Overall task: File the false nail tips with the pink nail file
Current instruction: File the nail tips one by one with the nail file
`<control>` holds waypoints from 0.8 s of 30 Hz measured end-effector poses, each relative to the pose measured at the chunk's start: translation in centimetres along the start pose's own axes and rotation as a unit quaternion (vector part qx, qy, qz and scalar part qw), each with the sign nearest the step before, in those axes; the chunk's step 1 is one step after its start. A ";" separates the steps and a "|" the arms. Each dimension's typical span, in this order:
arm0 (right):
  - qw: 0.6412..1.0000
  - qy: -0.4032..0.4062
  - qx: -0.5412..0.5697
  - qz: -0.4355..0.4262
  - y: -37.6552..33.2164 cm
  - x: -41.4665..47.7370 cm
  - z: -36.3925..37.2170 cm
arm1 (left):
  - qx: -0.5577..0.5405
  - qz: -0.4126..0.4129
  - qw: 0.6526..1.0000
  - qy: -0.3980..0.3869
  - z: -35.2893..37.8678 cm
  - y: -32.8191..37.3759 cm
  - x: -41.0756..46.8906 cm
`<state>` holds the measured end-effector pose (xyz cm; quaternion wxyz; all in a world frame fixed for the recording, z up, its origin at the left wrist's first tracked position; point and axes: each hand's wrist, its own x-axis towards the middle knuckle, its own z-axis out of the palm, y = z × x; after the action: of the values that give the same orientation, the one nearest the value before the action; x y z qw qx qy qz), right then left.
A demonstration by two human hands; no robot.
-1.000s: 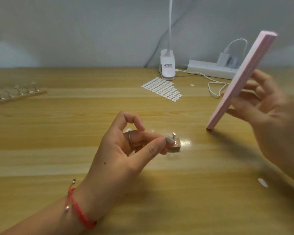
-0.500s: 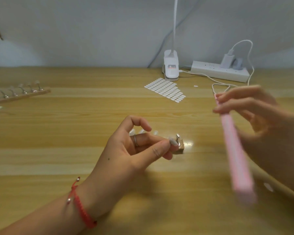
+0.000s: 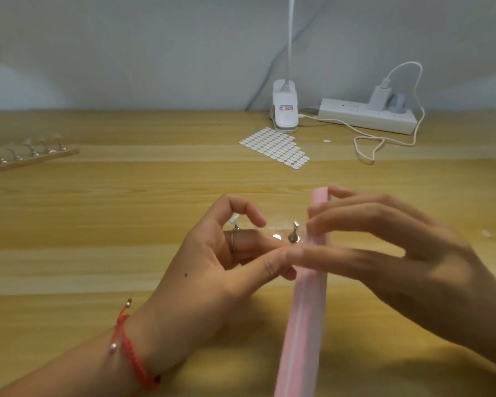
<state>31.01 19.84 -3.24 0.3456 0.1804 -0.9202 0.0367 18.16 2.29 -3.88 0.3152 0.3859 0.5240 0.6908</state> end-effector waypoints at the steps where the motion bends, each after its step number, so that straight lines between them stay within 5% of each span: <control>1: 1.000 0.000 -0.007 0.004 0.3 0.1 -0.3 | 0.010 0.002 1.000 0.000 0.0 -0.1 0.0; 8: 1.000 -0.019 -0.012 -0.022 -1.3 0.7 0.0 | 0.074 0.018 0.997 0.028 0.0 0.2 -0.1; 13: 0.996 0.013 -0.064 0.052 0.7 0.7 -1.1 | 0.099 0.029 0.994 0.034 0.2 0.1 -0.1; 17: 1.000 -0.016 -0.010 -0.013 -1.1 0.7 -0.4 | 0.108 0.033 0.993 0.043 0.1 0.1 -0.1; 21: 0.995 -0.008 -0.085 0.045 0.4 0.8 -1.5 | 0.125 0.051 0.989 0.052 0.1 0.1 0.0; 24: 0.999 -0.014 -0.035 -0.007 -1.9 0.7 -0.5 | 0.149 0.068 0.985 0.047 0.3 0.0 -0.1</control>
<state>31.51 17.99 -2.57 0.3391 0.1757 -0.9242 -0.0003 18.45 2.29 -3.87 0.1815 0.4300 0.6079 0.6424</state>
